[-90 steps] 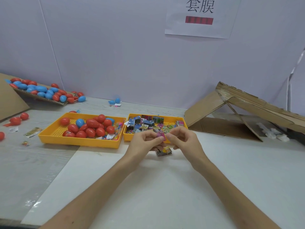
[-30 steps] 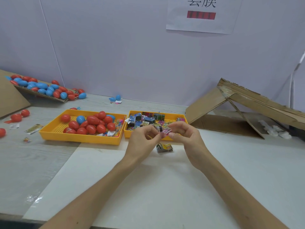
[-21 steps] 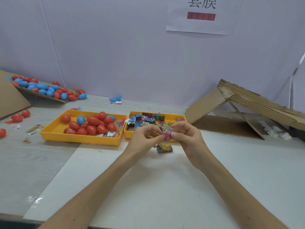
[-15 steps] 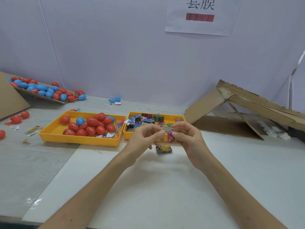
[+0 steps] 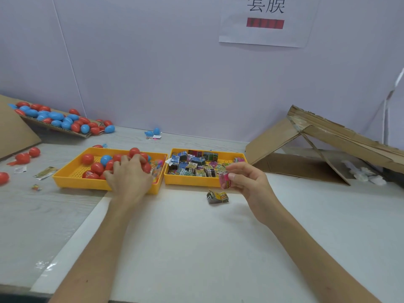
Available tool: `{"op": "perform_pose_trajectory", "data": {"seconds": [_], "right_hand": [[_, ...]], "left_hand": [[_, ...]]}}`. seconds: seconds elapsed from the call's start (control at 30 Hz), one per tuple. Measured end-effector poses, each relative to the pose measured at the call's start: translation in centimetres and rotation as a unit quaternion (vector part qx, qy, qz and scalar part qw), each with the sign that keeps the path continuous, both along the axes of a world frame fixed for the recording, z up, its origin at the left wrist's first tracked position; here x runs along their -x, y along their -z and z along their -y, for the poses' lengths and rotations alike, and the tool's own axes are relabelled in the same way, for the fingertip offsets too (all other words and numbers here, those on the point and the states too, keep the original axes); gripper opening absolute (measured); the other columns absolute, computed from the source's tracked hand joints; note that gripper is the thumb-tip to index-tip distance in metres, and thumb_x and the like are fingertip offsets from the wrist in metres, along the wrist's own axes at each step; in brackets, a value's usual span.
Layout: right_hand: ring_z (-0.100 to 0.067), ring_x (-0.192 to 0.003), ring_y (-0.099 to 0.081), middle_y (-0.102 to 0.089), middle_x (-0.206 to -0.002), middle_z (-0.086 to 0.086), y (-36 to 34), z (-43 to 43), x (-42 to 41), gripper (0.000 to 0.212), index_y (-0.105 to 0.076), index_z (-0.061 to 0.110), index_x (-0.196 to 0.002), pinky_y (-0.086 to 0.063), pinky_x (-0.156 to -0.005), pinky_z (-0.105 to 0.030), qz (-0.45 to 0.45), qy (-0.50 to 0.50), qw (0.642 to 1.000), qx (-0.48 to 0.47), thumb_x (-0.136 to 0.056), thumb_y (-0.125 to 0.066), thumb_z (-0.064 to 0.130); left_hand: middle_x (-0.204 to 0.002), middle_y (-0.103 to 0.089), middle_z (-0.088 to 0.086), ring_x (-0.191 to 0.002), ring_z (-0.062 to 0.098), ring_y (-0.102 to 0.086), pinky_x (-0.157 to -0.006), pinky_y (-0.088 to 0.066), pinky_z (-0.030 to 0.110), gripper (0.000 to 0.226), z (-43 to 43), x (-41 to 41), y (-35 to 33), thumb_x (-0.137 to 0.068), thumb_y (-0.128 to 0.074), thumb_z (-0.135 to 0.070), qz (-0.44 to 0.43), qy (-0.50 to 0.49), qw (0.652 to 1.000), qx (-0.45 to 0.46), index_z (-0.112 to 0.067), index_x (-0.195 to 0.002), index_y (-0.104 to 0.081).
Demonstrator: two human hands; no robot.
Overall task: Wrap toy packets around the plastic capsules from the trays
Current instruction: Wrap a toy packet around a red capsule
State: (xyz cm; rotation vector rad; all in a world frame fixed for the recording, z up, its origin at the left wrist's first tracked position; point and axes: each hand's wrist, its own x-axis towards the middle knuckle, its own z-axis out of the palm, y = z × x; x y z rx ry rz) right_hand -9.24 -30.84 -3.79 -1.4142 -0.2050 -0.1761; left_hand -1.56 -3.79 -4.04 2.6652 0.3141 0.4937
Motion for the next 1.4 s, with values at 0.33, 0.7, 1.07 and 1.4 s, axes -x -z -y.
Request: {"op": "perform_pose_trajectory", "data": {"seconds": [0.33,0.7,1.07,1.4], "right_hand": [[-0.021,-0.093,-0.074,-0.077,-0.096,-0.005,0.3,0.0,-0.3,0.053,-0.079,0.019,-0.090,-0.060,-0.073,-0.028,-0.003,-0.004,1.000,0.003,-0.085,-0.048,-0.024],[-0.016,-0.085,-0.074,-0.077,-0.091,-0.003,0.3,0.1,-0.4,0.053,-0.081,0.020,-0.088,-0.059,-0.069,-0.024,0.006,-0.005,1.000,-0.001,-0.085,-0.050,-0.023],[-0.018,-0.089,-0.074,-0.077,-0.094,-0.003,0.2,0.2,-0.4,0.054,-0.081,0.025,-0.090,-0.058,-0.072,-0.026,0.009,0.002,1.000,0.010,-0.085,-0.051,-0.021],[-0.020,-0.087,-0.074,-0.078,-0.096,-0.003,0.0,0.1,-0.2,0.053,-0.081,0.025,-0.088,-0.058,-0.073,-0.027,0.005,0.008,1.000,0.010,-0.087,-0.051,-0.019]], "left_hand": [[-0.104,-0.070,0.002,-0.093,0.008,-0.062,-0.085,-0.049,0.017,0.028,0.8,0.3,-0.9,-0.087,-0.071,-0.001,0.204,0.141,0.947,0.205,-0.013,-0.112,-0.070],[-0.105,-0.075,0.007,-0.094,0.020,-0.074,-0.072,-0.058,0.024,0.017,6.1,3.0,-1.2,-0.100,-0.059,-0.016,-0.027,0.356,0.700,0.618,-0.019,-0.112,-0.071],[-0.106,-0.076,0.010,-0.107,0.026,-0.072,-0.081,-0.058,0.026,0.026,6.4,2.9,-0.5,-0.096,-0.058,-0.001,-0.128,0.382,0.601,0.690,-0.015,-0.112,-0.073],[-0.110,-0.067,0.017,-0.106,0.033,-0.071,-0.083,-0.059,0.030,0.031,6.2,3.0,-0.7,-0.099,-0.051,-0.001,-0.127,0.399,0.573,0.704,-0.014,-0.121,-0.069]]}}
